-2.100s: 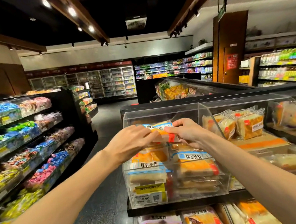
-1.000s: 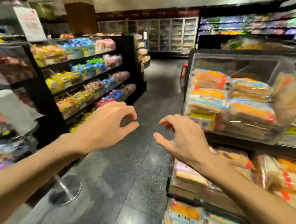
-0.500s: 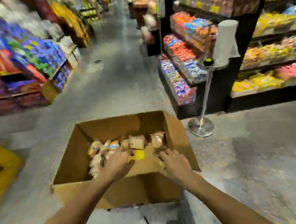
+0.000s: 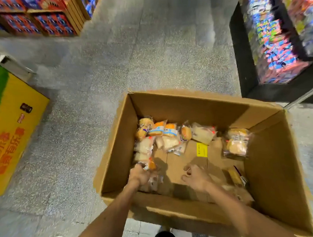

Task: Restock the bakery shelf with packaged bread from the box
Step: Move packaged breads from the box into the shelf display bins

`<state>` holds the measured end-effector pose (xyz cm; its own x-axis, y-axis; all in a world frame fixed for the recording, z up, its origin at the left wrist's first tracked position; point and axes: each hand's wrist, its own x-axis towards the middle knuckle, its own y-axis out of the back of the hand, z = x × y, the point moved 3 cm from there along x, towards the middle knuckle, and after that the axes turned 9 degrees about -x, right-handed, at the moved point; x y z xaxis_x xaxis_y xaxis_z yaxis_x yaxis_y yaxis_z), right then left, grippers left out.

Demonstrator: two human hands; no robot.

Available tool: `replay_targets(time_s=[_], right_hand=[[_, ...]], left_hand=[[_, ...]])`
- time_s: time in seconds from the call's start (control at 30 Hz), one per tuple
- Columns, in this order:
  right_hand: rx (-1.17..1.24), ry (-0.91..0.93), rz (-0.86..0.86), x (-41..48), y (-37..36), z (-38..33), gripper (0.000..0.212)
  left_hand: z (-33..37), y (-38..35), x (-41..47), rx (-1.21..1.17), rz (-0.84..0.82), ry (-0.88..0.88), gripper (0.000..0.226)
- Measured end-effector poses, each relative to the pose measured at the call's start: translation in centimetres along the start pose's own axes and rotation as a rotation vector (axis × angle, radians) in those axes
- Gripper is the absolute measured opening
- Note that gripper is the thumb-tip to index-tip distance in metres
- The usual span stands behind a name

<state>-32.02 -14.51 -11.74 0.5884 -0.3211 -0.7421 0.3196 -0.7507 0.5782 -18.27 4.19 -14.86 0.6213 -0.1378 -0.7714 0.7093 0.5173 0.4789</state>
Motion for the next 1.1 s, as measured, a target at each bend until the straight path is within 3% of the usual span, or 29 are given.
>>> replay_targets(time_s=[0.27,0.4,0.47,0.57,0.63,0.7,0.73,0.87,0.93,1.1], right_hand=[[0.362,-0.244,0.077,14.4,-0.2,-0.4,0.037],[0.609,-0.365,0.159,19.5,-1.4,0.5,0.035],[0.735,-0.387,0.202,21.1,-2.0,0.9,0.035],[0.878,-0.328,0.196,22.8,-2.4,0.5,0.038],[0.908,-0.334,0.208,23.8,-3.0,0.1,0.047],[0.922,-0.350,0.232,25.5,-4.4,0.8,0.075],[0.941,-0.357,0.236,26.2,-5.2,1.5,0.081],[1.071,-0.473,0.217,25.3,-4.3,0.9,0.052],[1.121,-0.477,0.185,25.0,-4.2,0.9,0.037],[1.260,-0.422,0.100,23.5,-4.7,1.6,0.024]], left_hand=[[0.1,-0.5,9.4,-0.663,0.034,0.361,0.047],[0.5,-1.6,12.4,-0.803,0.013,0.443,0.069],[0.6,-2.5,14.2,-0.924,-0.002,0.482,0.087],[-0.9,-3.8,17.6,-0.980,0.106,0.550,0.123],[-0.4,-4.0,17.6,-0.998,0.122,0.601,0.109],[0.5,-4.1,17.4,-1.020,0.129,0.563,0.080],[0.4,-4.5,17.5,-0.971,0.167,0.542,0.078],[0.4,-4.7,17.0,-0.761,0.437,0.409,0.095],[0.4,-4.7,17.2,-0.744,0.455,0.368,0.098],[0.3,-4.0,16.3,-0.817,0.401,0.328,0.099]])
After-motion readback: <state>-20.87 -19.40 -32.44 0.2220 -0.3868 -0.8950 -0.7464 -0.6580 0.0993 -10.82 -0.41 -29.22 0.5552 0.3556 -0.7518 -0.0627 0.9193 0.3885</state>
